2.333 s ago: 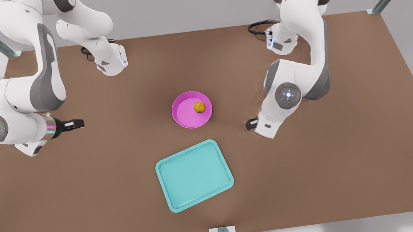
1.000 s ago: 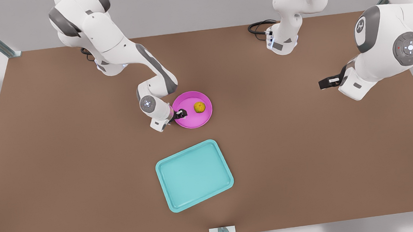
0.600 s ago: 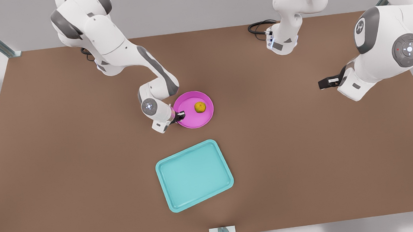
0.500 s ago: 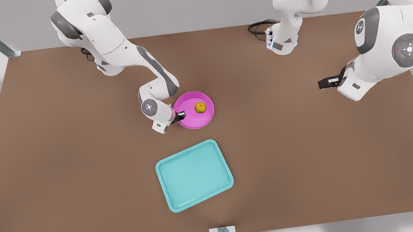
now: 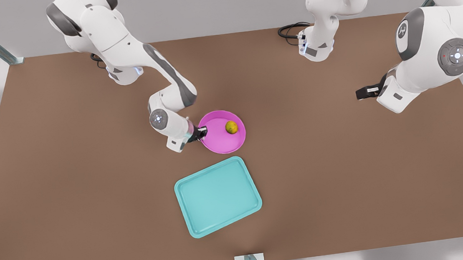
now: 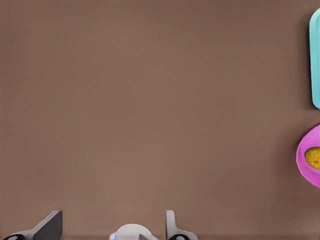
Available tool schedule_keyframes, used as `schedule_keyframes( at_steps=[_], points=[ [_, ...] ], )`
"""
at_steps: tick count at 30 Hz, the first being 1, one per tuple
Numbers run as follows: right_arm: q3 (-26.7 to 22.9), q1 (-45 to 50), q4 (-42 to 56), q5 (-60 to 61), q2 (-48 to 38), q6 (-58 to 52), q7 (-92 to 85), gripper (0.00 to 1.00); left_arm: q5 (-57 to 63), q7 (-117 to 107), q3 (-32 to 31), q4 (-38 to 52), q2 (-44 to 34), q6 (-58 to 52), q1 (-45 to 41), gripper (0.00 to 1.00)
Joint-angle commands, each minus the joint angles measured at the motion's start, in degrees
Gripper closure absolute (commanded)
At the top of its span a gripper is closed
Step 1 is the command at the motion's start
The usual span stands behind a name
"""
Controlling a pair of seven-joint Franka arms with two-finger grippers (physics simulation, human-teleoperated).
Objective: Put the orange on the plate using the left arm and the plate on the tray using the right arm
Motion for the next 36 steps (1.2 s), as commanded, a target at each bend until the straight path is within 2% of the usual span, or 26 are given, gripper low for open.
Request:
schedule_keyframes(
  at_steps=[1, 4, 9, 17, 28, 29, 30, 36],
  points=[
    [-0.36, -0.55, 2.42, -0.39, 0.26, -0.64, 1.19, 0.79, 0.03, 0.45, 0.01, 0.00, -0.07, -0.04, 0.01, 0.00],
    [-0.62, -2.49, 7.43, 1.01, 2.28, -0.56, 1.28, 0.79, 0.03, 0.45, 0.01, 0.00, -0.07, -0.04, 0.01, 0.00],
    [-3.87, -4.51, 18.85, 1.98, 9.14, -0.47, 1.37, 0.79, 0.03, 0.36, 0.01, 0.09, -0.15, -0.13, -0.08, 0.00],
    [-4.49, -9.70, 36.70, 6.55, 22.41, -0.12, 1.45, 0.79, 0.03, 0.36, 0.01, 0.00, -0.07, -0.13, -0.08, 0.00],
    [-4.58, -9.26, 34.24, 6.64, 20.83, -1.79, 1.28, 0.79, 0.03, 0.36, 0.01, -0.08, -0.07, -0.13, -0.17, 0.00],
    [-4.58, -9.26, 34.32, 6.64, 20.92, -1.79, 1.19, 0.34, 0.03, 0.28, 0.01, -0.08, -0.07, -0.13, -0.17, 0.00],
    [-4.58, -9.17, 34.15, 6.64, 21.01, -1.70, 1.19, 0.00, 0.03, 0.28, 0.01, -0.08, -0.15, -0.13, -0.17, 0.00],
    [-4.58, -9.17, 33.01, 6.55, 19.78, -1.79, 0.84, 0.00, 0.03, 0.36, 0.01, -0.08, -0.07, -0.13, -0.17, 0.00]
  ],
)
